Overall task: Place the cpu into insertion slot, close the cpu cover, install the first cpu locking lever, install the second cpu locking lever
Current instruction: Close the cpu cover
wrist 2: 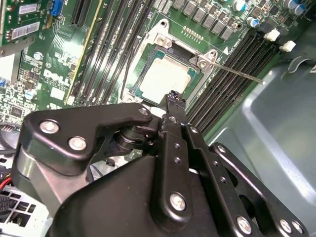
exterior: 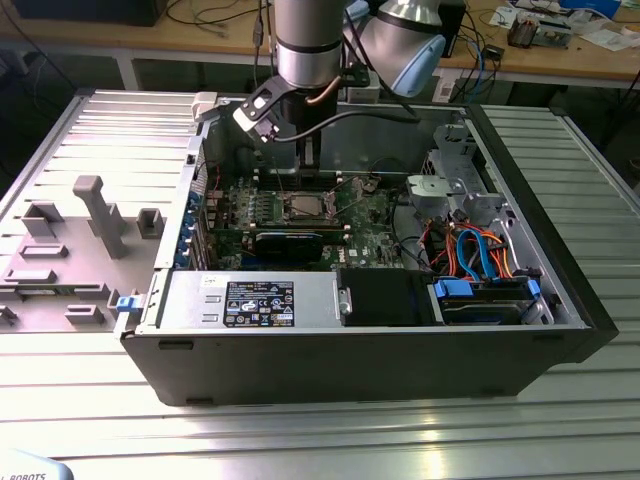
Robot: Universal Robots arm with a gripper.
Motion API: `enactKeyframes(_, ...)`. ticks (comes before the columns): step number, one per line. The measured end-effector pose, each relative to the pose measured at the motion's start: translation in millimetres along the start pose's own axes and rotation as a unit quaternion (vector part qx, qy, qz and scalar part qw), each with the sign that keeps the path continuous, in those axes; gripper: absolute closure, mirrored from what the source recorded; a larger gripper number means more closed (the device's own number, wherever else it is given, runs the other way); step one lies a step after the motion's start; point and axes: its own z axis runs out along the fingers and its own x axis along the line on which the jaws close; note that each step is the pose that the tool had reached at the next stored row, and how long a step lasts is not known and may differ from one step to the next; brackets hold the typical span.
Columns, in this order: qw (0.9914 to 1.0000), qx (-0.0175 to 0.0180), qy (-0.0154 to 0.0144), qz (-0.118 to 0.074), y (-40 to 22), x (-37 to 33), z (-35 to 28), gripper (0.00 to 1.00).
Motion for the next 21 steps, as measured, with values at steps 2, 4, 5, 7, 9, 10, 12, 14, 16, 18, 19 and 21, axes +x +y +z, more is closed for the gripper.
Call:
enactKeyframes(2,1.0,0.0,0.0001,0.0,0.0,0.0,0.0,0.89)
enactKeyframes(4,1.0,0.0,0.0001,0.0,0.0,0.0,-0.1,0.89)
enactKeyframes(5,1.0,0.0004,0.0001,0.0,0.5,0.0,-0.2,0.89)
enactKeyframes(7,0.99999,0.0037,0.0001,0.0,3.6,0.0,0.0,0.89)
enactKeyframes(9,0.99998,0.006,-0.0001,0.0,5.3,0.1,0.1,0.89)
enactKeyframes(10,0.99997,0.0075,-0.0002,0.0,6.5,0.1,0.1,0.89)
enactKeyframes(12,0.99993,0.0114,-0.0006,0.0,8.9,0.1,0.2,0.89)
enactKeyframes(14,0.99991,0.0133,-0.0008,0.0,9.8,0.1,0.2,0.89)
enactKeyframes(16,0.99991,0.0133,-0.0007,0.0,10.2,0.1,0.3,0.89)
enactKeyframes(18,0.99989,0.0132,-0.007,0.0,10.4,0.5,0.3,0.89)
enactKeyframes(19,0.99975,0.013,-0.0184,0.0,10.4,0.8,0.3,0.89)
enactKeyframes(21,0.99967,0.0129,-0.0222,0.0,10.3,0.9,0.4,0.89)
